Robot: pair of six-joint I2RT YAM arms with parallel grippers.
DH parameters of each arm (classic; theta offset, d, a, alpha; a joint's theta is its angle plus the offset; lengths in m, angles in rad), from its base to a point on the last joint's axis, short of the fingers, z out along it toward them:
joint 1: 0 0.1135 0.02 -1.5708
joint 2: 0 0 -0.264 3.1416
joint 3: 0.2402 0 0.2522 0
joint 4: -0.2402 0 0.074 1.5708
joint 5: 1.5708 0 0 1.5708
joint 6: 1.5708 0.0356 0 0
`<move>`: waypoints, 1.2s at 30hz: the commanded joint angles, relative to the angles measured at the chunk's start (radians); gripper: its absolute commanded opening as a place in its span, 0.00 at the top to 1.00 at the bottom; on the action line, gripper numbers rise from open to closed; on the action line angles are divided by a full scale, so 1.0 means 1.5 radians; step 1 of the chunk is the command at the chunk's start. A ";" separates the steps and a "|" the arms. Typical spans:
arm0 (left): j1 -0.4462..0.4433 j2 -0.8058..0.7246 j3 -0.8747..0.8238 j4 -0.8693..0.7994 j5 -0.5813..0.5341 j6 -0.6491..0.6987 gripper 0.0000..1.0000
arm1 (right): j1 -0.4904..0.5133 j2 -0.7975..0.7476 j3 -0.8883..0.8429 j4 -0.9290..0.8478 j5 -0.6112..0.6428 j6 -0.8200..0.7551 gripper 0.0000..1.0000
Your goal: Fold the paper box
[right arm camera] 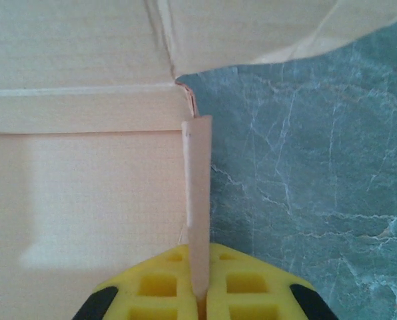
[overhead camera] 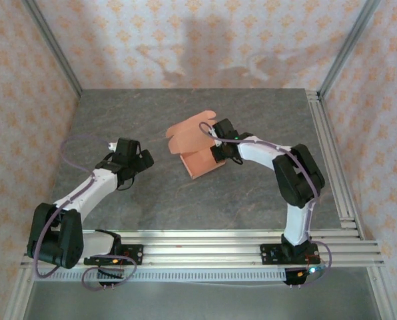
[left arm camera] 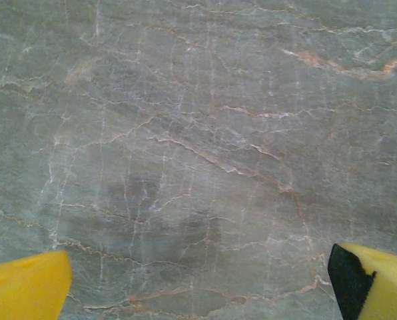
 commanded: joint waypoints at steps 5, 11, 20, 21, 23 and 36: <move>0.013 0.029 -0.027 0.113 0.038 -0.030 0.00 | -0.044 -0.112 -0.038 0.101 -0.169 0.080 0.95; 0.012 0.091 -0.029 0.256 0.181 -0.046 0.02 | -0.054 -0.166 -0.054 0.129 -0.264 0.111 0.94; -0.077 0.194 0.044 0.464 0.336 -0.080 0.14 | -0.040 -0.222 -0.091 0.188 -0.341 0.130 0.92; -0.087 0.204 0.056 0.478 0.350 -0.083 0.16 | -0.037 -0.225 -0.093 0.194 -0.346 0.132 0.92; -0.105 0.224 0.077 0.505 0.372 -0.094 0.26 | -0.032 -0.227 -0.095 0.205 -0.353 0.135 0.92; -0.147 0.246 0.130 0.539 0.416 -0.129 0.51 | 0.019 -0.207 -0.068 0.156 -0.272 0.064 0.92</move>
